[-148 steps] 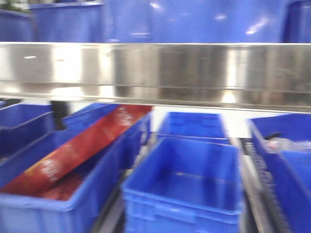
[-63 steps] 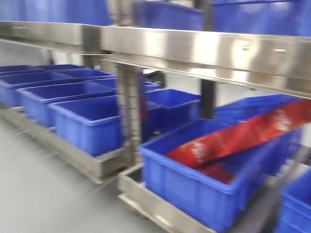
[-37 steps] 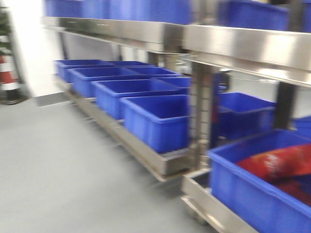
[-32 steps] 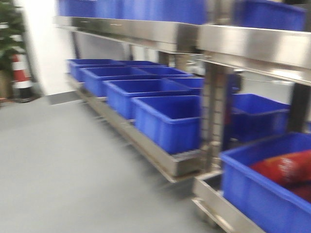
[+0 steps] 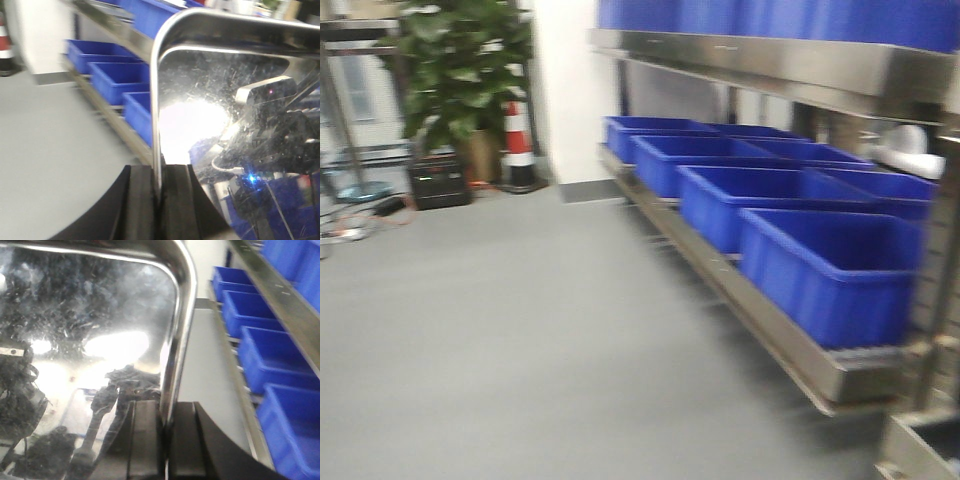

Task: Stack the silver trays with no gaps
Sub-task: 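Drive backward and turn away from the rack holding the tray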

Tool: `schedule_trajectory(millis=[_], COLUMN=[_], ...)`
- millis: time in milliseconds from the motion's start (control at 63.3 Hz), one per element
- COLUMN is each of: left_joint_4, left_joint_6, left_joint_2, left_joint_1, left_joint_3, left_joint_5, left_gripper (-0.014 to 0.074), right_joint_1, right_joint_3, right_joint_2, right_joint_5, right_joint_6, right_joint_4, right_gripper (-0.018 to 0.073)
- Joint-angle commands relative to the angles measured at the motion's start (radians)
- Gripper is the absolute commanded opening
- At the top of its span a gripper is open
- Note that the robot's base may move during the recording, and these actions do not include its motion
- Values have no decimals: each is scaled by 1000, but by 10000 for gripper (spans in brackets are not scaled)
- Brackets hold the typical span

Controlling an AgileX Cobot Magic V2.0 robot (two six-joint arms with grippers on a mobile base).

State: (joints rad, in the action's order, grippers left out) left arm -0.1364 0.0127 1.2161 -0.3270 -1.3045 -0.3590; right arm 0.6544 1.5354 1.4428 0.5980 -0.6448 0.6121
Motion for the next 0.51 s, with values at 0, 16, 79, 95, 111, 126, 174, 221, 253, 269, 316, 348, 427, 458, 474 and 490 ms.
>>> schedule_trajectory(millis=[0,16,79,95,111,126,174,221,253,269,316,348,427,458,474,490], left_joint_4=[-59,-59,-59,-59,-59,-59,-59,-59,-59,-59,-59,-59,-59,-59,-59,-59], left_joint_6=[-1,-1,-1,-1,-1,-1,-1,-1,-1,-1,-1,-1,-1,-1,-1,-1], left_joint_2=[-9,-9,-9,-9,-9,-9,-9,-9,-9,-9,-9,-9,-9,-9,-9,-9], left_joint_1=[-22,-22,-22,-22,-22,-22,-22,-22,-22,-22,-22,-22,-22,-22,-22,-22], left_joint_3=[-6,-6,-6,-6,-6,-6,-6,-6,-6,-6,-6,-6,-6,-6,-6,-6], left_joint_5=[33,33,33,33,33,33,33,33,33,33,33,33,33,33,33,33], left_gripper=[-16,-16,-16,-16,-16,-16,-16,-16,-16,-16,-16,-16,-16,-16,-16,-16], right_joint_1=[25,25,25,25,25,25,25,25,25,25,25,25,25,25,25,25], right_joint_3=[0,0,0,0,0,0,0,0,0,0,0,0,0,0,0,0], right_joint_2=[-1,-1,-1,-1,-1,-1,-1,-1,-1,-1,-1,-1,-1,-1,-1,-1], right_joint_5=[-239,-239,-239,-239,-239,-239,-239,-239,-239,-239,-239,-239,-239,-239,-239,-239], right_joint_6=[20,20,20,20,20,20,20,20,20,20,20,20,20,20,20,20], right_joint_4=[-19,-19,-19,-19,-19,-19,-19,-19,-19,-19,-19,-19,-19,-19,-19,-19], right_gripper=[-57,-57,-57,-57,-57,-57,-57,-57,-57,-57,-57,-57,-57,-57,-57,-57])
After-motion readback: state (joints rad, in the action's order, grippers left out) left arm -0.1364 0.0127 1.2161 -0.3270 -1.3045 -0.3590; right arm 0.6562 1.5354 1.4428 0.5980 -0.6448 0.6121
